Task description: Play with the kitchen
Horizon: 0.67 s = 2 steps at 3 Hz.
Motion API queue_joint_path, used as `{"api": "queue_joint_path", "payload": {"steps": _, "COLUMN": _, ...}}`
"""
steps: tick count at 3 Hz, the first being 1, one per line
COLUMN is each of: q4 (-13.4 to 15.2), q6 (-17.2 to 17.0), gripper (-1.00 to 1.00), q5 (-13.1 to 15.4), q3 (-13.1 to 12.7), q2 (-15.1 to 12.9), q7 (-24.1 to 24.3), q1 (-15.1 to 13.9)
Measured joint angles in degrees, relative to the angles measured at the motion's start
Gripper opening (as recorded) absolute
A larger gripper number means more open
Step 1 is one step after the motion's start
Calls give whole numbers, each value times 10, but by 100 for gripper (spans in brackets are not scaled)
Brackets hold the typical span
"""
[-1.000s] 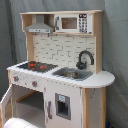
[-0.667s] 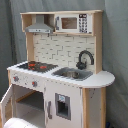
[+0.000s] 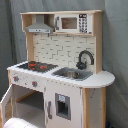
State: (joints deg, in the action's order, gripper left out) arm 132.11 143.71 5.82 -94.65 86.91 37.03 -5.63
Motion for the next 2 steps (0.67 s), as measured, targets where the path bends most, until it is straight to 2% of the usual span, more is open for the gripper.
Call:
{"api": "queue_joint_path", "payload": {"steps": 1, "q4": 0, "q6": -12, "gripper": 100, "q5": 0, "q3": -17, "q2": -14, "q7": 54, "q1": -3}}
{"api": "queue_joint_path", "payload": {"steps": 2, "q4": 0, "q6": -32, "gripper": 100, "q5": -2, "q3": -38, "q2": -16, "q7": 104, "q1": -14}}
